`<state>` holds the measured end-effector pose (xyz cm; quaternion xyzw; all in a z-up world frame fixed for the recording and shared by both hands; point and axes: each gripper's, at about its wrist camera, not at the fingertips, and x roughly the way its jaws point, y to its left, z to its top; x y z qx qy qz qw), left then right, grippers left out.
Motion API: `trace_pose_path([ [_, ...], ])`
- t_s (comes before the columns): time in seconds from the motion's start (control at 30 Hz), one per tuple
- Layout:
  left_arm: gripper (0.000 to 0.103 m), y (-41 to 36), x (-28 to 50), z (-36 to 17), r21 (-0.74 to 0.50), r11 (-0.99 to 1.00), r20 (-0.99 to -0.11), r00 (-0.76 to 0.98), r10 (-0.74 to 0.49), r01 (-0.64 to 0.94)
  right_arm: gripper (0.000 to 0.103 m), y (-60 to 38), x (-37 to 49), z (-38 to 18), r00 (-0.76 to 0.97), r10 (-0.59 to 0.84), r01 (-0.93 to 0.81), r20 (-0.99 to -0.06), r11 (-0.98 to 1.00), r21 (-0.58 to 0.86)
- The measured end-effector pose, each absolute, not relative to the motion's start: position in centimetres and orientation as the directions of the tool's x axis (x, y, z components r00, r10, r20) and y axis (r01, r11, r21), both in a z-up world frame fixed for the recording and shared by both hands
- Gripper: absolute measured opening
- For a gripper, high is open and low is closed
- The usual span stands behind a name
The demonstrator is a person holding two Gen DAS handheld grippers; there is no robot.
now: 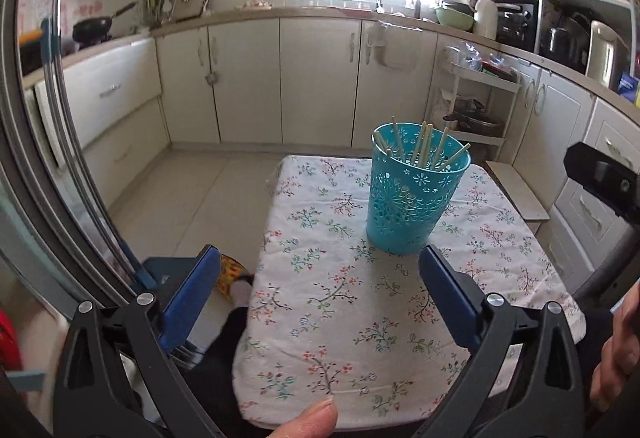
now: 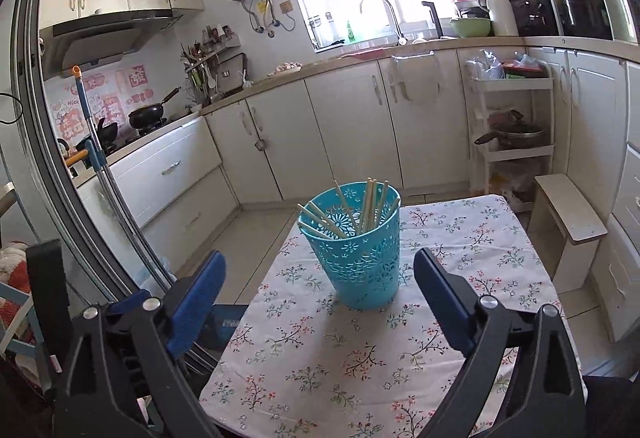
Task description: Organize utensils
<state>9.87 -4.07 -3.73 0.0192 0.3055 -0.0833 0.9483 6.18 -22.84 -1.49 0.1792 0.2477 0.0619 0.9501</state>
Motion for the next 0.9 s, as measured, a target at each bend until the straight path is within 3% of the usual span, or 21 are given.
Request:
trace_pose_path([
  [0.27,0.095,-0.7,7.7,-1.0,-0.062,0.990,-0.601,0.787,-0.141,0.130,0.095,-20.7,4.5,0.8,0.872,0.213,-0.037,-0.441,0.926,0.375],
  [0.9,0.095,-0.6,1.5,2.8,-0.075,0.990,-0.528,0.837,-0.143,0.122,0.096,-19.7,0.1,3.3,0.892,0.200,-0.047,-0.406,0.933,0.358],
])
